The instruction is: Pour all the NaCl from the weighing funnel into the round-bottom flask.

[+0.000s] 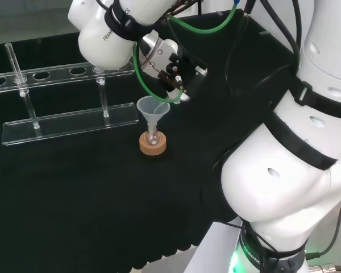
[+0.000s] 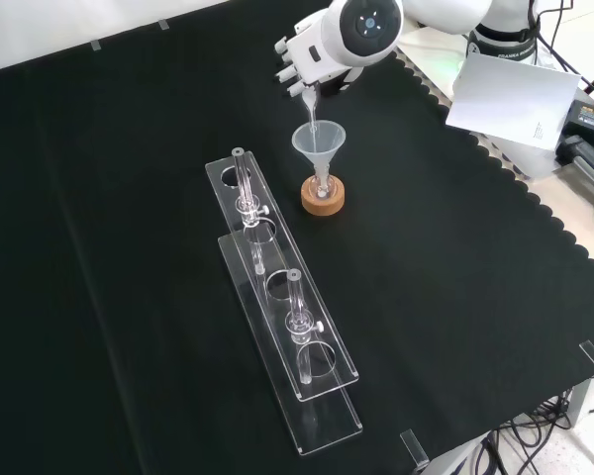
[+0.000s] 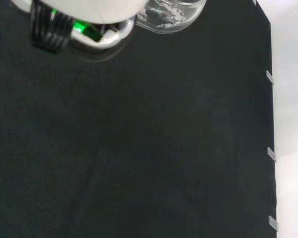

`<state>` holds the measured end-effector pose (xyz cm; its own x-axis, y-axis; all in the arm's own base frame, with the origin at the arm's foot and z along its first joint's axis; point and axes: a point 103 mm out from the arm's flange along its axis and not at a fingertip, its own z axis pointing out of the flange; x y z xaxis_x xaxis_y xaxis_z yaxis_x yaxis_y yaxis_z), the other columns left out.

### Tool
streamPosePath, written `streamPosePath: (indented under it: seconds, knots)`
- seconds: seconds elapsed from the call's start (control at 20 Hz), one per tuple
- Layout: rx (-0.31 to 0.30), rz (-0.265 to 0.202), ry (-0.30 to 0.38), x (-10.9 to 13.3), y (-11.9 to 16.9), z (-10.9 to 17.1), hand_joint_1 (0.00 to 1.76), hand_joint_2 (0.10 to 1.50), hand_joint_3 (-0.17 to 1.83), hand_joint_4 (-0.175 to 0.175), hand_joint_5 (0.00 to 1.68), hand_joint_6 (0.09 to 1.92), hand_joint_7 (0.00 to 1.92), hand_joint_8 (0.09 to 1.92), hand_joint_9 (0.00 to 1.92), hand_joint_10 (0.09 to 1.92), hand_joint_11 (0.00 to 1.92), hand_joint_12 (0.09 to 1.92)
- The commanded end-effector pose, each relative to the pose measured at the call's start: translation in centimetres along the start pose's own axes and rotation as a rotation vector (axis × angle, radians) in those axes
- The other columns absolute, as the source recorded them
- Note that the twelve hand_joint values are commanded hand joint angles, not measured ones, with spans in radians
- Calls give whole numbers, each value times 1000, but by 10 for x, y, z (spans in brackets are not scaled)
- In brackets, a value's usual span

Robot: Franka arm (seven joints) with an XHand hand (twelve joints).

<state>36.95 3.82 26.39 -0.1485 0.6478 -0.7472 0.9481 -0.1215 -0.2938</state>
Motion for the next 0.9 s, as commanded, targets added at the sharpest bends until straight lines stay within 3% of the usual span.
streamPosePath:
  seconds: [0.05,0.9]
  knots:
    - [-1,0,-18,0,0,-1,1136,672,574,175,1354,489,886,599,1318,87,1148,816]
    - [9,-4,-66,5,2,-5,1135,673,574,175,1351,496,878,600,1315,87,1140,814]
